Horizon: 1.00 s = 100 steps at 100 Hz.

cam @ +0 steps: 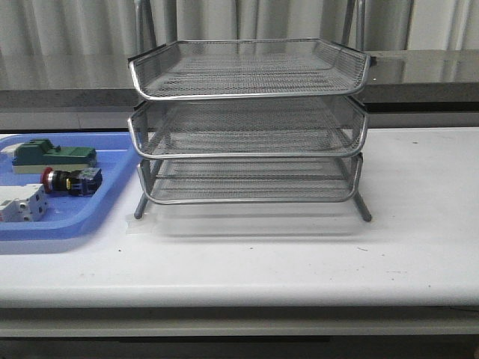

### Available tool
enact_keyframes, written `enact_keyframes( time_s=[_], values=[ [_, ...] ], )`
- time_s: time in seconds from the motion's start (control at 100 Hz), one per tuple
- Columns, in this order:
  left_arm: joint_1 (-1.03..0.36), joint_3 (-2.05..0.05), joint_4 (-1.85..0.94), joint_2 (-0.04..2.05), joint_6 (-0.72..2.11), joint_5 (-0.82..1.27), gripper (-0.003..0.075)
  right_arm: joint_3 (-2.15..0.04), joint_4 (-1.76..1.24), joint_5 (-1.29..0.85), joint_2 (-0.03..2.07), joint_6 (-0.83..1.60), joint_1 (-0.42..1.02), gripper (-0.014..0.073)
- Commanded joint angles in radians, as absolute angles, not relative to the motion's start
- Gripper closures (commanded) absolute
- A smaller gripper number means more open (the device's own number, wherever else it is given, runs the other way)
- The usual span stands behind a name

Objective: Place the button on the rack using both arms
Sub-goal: 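Move the right gripper toward the middle tier of the wire rack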

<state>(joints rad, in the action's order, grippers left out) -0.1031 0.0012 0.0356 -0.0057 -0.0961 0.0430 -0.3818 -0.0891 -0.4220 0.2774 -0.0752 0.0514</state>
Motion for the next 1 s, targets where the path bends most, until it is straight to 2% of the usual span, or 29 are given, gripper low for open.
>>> enact_keyframes(
  time_s=[0.0,0.17,0.61,0.73,0.87,0.94,0.99],
  values=[
    [-0.112,0.048,0.037,-0.037,-0.103,-0.039,0.0740,-0.510,-0.094,-0.449,0.408,-0.077,0.045,0.0653],
    [-0.112,0.048,0.037,-0.037,-0.103,-0.039,0.0740,-0.671,-0.132,-0.601,0.620,-0.077,0.045,0.0653],
    [-0.112,0.048,0.037,-0.037,-0.103,-0.039,0.0740,-0.705,-0.466,-0.530,0.951,-0.077,0.046,0.0637],
    [-0.112,0.048,0.037,-0.037,-0.103,-0.039,0.0740,-0.705,-0.552,-0.496,1.010,-0.042,0.065,0.0523],
    [-0.112,0.048,0.037,-0.037,-0.103,-0.039,0.0740,-0.705,-0.687,-0.440,1.065,0.031,0.102,0.0299],
    [-0.112,0.048,0.037,-0.037,-0.103,-0.039,0.0740,-0.705,-0.756,-0.406,1.095,0.086,0.122,0.0238],
    [-0.112,0.048,0.037,-0.037,-0.103,-0.039,0.0740,-0.705,-0.809,-0.381,1.120,0.129,0.135,0.0230]
  ],
)
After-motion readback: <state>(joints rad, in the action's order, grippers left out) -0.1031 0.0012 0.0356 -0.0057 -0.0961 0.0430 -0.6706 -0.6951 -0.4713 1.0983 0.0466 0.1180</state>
